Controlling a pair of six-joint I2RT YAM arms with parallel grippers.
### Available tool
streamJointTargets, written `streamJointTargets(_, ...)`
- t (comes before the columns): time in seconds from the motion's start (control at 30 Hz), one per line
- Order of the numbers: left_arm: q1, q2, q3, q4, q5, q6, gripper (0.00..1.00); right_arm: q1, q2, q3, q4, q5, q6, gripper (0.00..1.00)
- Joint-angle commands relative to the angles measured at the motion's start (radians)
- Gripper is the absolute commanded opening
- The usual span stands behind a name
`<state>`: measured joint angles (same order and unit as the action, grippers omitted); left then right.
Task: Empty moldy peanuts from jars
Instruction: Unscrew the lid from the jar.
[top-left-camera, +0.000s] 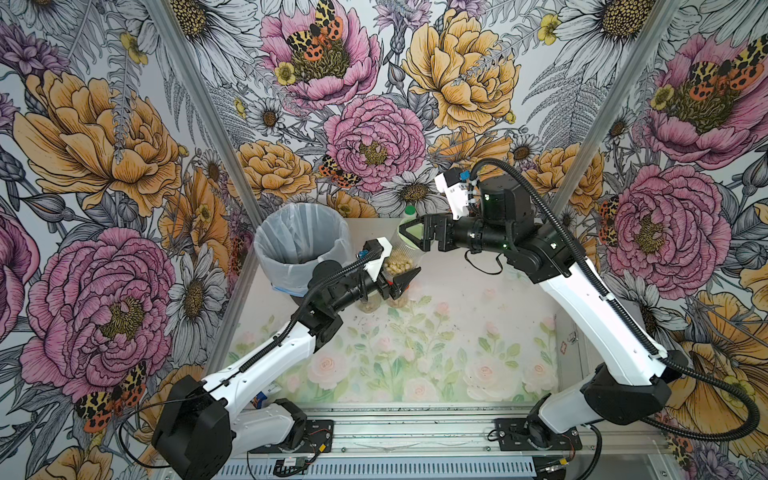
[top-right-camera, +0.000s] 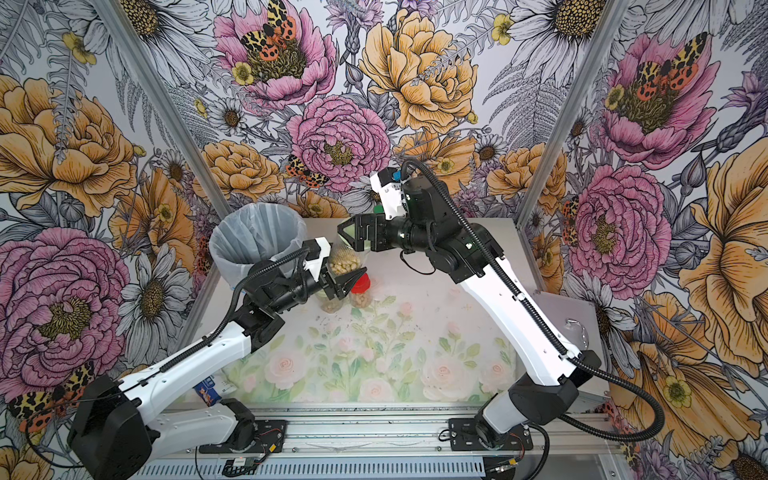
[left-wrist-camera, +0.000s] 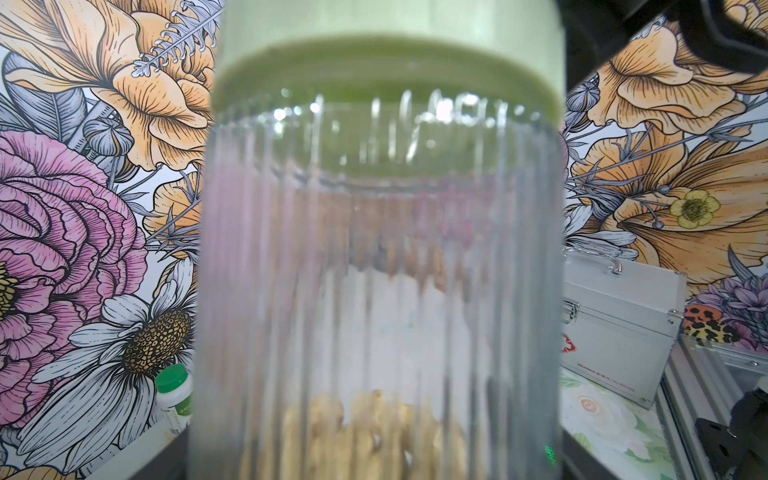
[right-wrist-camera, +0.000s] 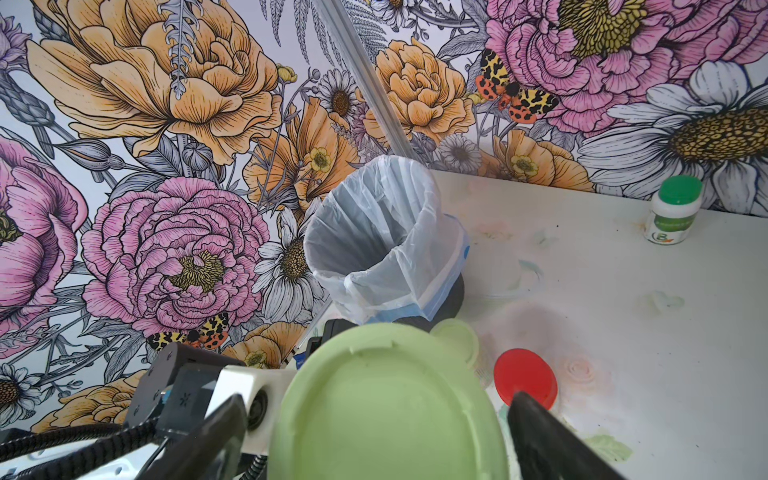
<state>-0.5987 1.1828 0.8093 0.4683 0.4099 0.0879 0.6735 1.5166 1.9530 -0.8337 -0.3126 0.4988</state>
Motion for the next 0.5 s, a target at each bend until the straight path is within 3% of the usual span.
streamJointTargets(0.0, 0.008, -0.036, 0.027, 0.073, 0.007, 0.018, 0.19, 0.011, 0.009, 0.023, -0.001, -0.017, -0.023, 0.98)
streamJointTargets(0.47, 0.01, -0.036, 0.032, 0.067, 0.008, 0.022, 0.2, 0.016, 0.005, -0.011, -0.002, -0.01, -0.042, 0.94)
